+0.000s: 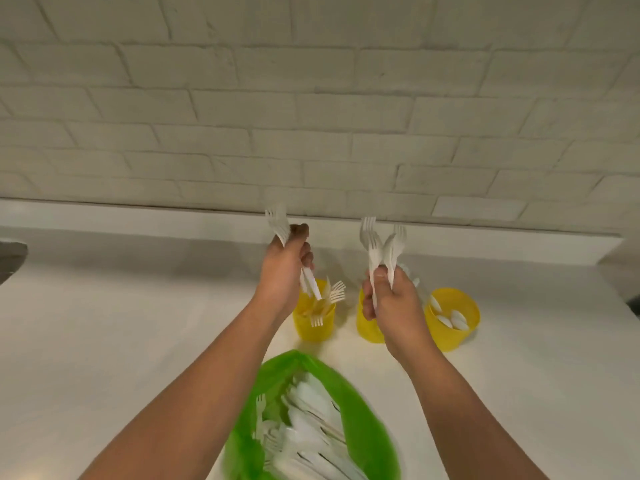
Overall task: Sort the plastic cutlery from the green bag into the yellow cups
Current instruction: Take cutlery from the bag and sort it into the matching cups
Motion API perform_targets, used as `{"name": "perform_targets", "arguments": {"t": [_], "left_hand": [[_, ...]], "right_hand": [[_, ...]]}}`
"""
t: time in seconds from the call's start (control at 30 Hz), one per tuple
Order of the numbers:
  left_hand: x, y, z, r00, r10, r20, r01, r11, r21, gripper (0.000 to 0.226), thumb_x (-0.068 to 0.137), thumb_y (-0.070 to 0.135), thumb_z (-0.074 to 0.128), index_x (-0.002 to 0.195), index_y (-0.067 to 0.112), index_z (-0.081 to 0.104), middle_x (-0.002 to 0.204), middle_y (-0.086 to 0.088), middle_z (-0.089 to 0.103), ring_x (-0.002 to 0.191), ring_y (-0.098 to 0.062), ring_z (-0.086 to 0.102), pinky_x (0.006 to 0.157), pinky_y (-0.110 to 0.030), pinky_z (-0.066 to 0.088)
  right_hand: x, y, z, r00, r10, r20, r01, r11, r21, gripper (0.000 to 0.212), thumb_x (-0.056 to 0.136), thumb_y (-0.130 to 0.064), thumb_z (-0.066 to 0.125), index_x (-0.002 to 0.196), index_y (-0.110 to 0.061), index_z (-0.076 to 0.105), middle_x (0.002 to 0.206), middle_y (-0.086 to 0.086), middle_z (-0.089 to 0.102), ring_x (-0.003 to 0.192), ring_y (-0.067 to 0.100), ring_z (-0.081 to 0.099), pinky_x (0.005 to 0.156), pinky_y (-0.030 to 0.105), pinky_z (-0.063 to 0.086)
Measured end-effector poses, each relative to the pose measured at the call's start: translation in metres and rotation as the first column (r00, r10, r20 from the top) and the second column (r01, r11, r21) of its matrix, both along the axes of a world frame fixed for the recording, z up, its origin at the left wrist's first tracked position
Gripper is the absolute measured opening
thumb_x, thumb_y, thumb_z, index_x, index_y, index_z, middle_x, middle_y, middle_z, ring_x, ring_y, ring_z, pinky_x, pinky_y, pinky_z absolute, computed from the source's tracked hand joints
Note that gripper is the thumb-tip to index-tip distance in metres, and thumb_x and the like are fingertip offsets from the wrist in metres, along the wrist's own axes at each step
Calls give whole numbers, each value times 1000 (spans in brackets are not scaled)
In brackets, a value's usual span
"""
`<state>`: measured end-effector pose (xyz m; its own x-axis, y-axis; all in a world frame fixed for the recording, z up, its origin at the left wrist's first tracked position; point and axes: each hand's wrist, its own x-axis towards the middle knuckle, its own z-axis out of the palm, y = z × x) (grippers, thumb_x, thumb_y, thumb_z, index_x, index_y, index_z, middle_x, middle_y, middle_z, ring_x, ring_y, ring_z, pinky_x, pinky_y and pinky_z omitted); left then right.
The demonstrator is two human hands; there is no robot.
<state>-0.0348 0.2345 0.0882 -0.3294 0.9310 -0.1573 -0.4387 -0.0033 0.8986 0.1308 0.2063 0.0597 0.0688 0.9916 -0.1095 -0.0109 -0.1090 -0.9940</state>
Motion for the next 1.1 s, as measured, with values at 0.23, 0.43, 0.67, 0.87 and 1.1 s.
{"name": "perform_targets", "arguments": {"t": [0.23, 0.43, 0.67, 0.87, 1.1], "left_hand": [[-1, 9, -40, 847, -157, -507, 79, 982, -172, 47, 87, 45, 75, 59, 13, 54, 57, -6, 53, 56, -20, 51, 68, -32, 44], [-5, 11, -67, 713, -206, -670, 140, 978, -152, 26, 86, 25, 80, 108, 32, 68, 84, 6, 76, 74, -7, 72, 70, -20, 53], [-12, 12, -74, 575, -152, -804, 172, 983, -63, 63, 74, 25, 89, 125, 35, 54, 100, 15, 71, 92, 8, 64, 77, -3, 44], [-6, -10, -47, 763, 12, -647, 86, 989, 120, 56, 80, 55, 63, 131, 34, 56, 127, 7, 65, 122, -9, 61, 107, -35, 48], [3, -21, 19, 655, -318, -686, 537, 835, 125, 60, 83, 30, 82, 136, 37, 54, 112, -3, 73, 99, -21, 72, 87, -38, 58]], "right_hand": [[15, -10, 0, 958, 189, -214, -231, 953, -194, 18, 110, -28, 42, 105, -18, 56, 64, -1, 37, 47, 10, 22, 44, 18, 15], [23, -14, -5, 899, 213, -383, -312, 925, -216, 14, 103, -34, 51, 107, -21, 56, 66, 5, 28, 44, 10, 18, 46, 19, 10], [22, -20, -1, 897, 302, -324, -373, 910, -183, 15, 96, -34, 67, 96, -22, 57, 66, 1, 29, 47, 12, 18, 46, 22, 12], [9, -16, 0, 927, 312, -206, -340, 933, -119, 34, 98, -25, 67, 74, -16, 45, 54, 1, 27, 42, 14, 21, 43, 22, 21], [-14, -4, 16, 843, 520, -137, -531, 845, -59, 6, 85, -4, 68, 90, -3, 65, 71, 16, 48, 46, 21, 40, 39, 23, 31]]}}
